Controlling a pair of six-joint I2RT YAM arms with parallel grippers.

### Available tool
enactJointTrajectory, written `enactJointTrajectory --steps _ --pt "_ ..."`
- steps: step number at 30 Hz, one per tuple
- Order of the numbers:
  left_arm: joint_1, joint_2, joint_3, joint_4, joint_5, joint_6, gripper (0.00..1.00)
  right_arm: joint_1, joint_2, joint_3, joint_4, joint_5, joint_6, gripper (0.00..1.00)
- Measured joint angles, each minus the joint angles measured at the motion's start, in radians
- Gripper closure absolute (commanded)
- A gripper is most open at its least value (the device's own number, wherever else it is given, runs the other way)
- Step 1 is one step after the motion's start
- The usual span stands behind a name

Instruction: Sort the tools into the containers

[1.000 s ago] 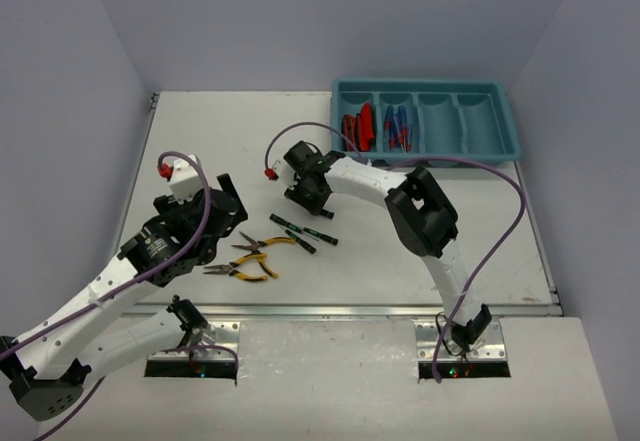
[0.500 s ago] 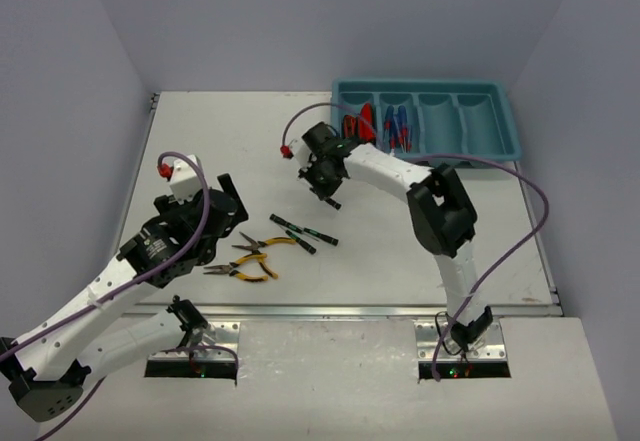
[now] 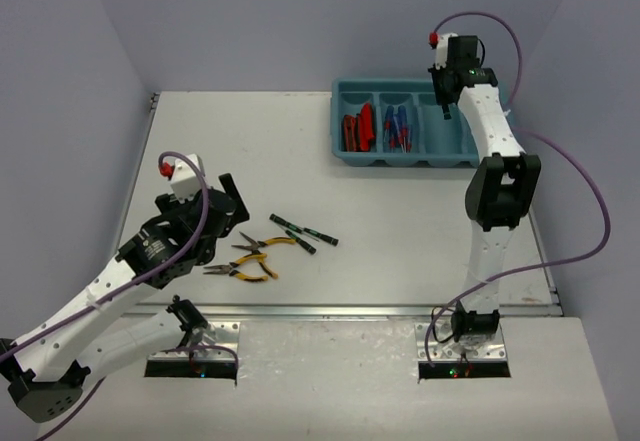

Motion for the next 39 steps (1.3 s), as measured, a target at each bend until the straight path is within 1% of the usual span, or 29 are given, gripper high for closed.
enactJointTrajectory --steps 1,3,5,6,7,9,11,14,17,20,21,23,25,27,29,31,33,36,39 --pt "0.0 0.002 -0.001 0.001 0.002 0.001 0.0 -0.015 0.036 0.019 0.0 0.007 -0.009 0.93" --pt "0.001 0.007 -0.004 0.004 0.006 0.005 0.0 -0.035 0.095 0.022 -0.011 0.01 -0.02 0.86" --pt "0.002 0.014 -0.006 0.007 0.008 0.009 0.0 -0.044 0.145 0.018 -0.022 0.009 -0.026 0.75" --pt "0.003 0.017 -0.006 0.007 0.009 0.012 0.0 -0.046 0.167 0.014 -0.026 0.008 -0.029 0.66" --pt "0.003 0.023 -0.006 0.009 0.009 0.015 0.0 -0.046 0.182 0.008 -0.032 0.008 -0.025 0.52" --pt "0.003 0.035 -0.006 0.013 0.011 0.02 0.0 -0.043 0.196 0.0 -0.049 0.002 -0.011 0.42" --pt "0.003 0.048 -0.006 0.014 0.013 0.023 0.0 -0.041 0.195 0.0 -0.064 -0.002 0.009 0.38" --pt "0.003 0.057 -0.006 0.015 0.016 0.026 0.0 -0.037 0.174 0.02 -0.089 -0.02 0.039 0.37" --pt "0.003 0.056 -0.006 0.018 0.016 0.027 0.0 -0.02 0.11 0.009 -0.093 -0.031 0.058 0.38" --pt "0.007 0.055 -0.006 0.021 0.016 0.027 0.0 0.028 -0.053 -0.146 -0.054 -0.071 0.056 0.42" --pt "0.008 0.054 -0.006 0.021 0.016 0.027 0.0 0.072 -0.151 -0.238 -0.045 -0.101 0.049 0.46" --pt "0.011 0.051 -0.006 0.021 0.016 0.026 0.0 0.183 -0.286 -0.354 -0.027 -0.148 0.031 0.5" --pt "0.011 0.043 -0.006 0.02 0.014 0.024 0.0 0.32 -0.38 -0.441 0.012 -0.184 0.021 0.5" --pt "0.011 0.03 -0.006 0.019 0.011 0.021 0.0 0.45 -0.421 -0.518 0.044 -0.214 0.028 0.49" --pt "0.011 0.015 -0.006 0.019 0.009 0.018 0.0 0.553 -0.428 -0.598 0.07 -0.232 0.053 0.48" --pt "0.011 0.001 -0.006 0.019 0.008 0.016 0.0 0.619 -0.409 -0.673 0.072 -0.227 0.078 0.47" --pt "0.011 -0.01 -0.006 0.019 0.008 0.016 0.0 0.672 -0.363 -0.716 0.055 -0.201 0.095 0.51" --pt "0.011 -0.013 -0.006 0.02 0.008 0.018 0.0 0.732 -0.276 -0.731 0.035 -0.169 0.114 0.6" --pt "0.011 -0.01 -0.006 0.02 0.011 0.019 0.0 0.77 -0.22 -0.738 0.029 -0.157 0.132 0.59"
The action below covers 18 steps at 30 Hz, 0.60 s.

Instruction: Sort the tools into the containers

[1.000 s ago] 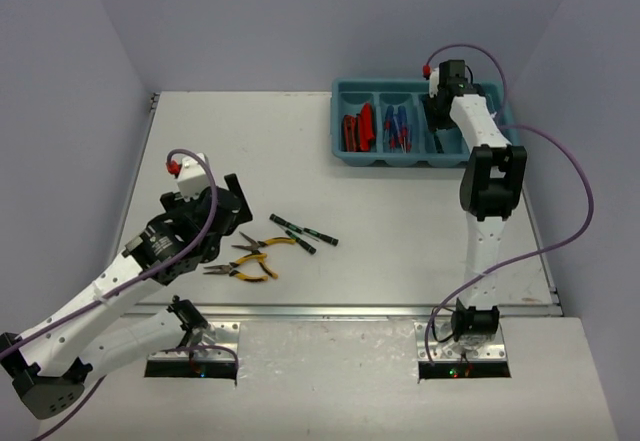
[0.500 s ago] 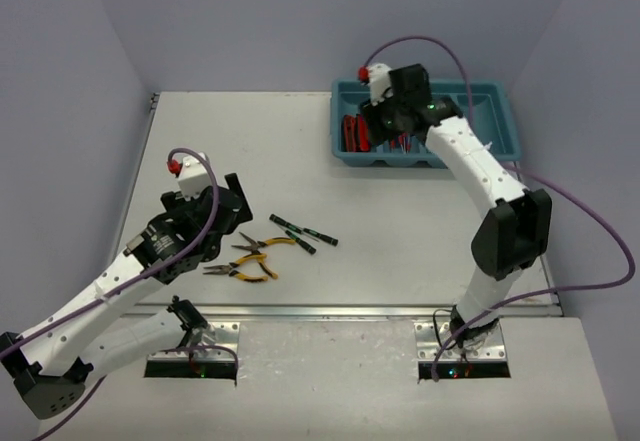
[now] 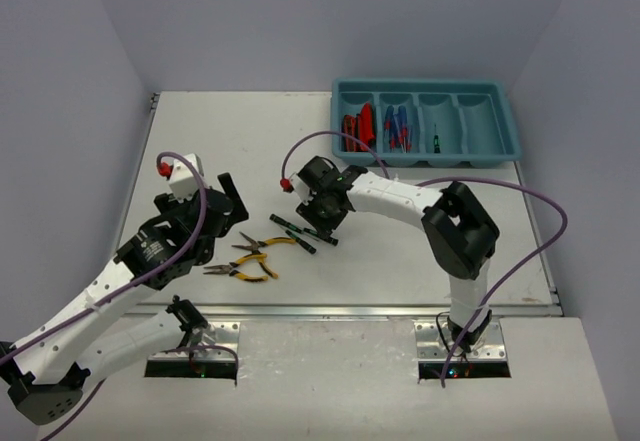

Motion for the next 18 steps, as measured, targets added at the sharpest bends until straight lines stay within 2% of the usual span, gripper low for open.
enactJointTrajectory --steps 4,12,14,17,18 --pt "0.0 -0.001 0.0 0.0 0.002 0.0 0.0 0.006 0.016 -0.018 -0.005 0.002 0.019 0.6" --pt "0.0 -0.002 -0.001 0.0 0.005 0.001 0.0 0.008 0.095 -0.008 -0.007 0.029 0.023 0.68" --pt "0.0 -0.002 -0.001 0.0 0.005 0.001 0.0 0.008 0.104 -0.003 -0.008 0.035 0.023 0.75" --pt "0.0 -0.002 -0.001 0.001 0.005 0.001 0.0 0.008 0.105 -0.002 -0.006 0.042 0.023 0.94" --pt "0.0 -0.002 -0.002 0.001 0.005 0.001 0.0 0.008 0.105 -0.002 -0.006 0.045 0.024 0.96"
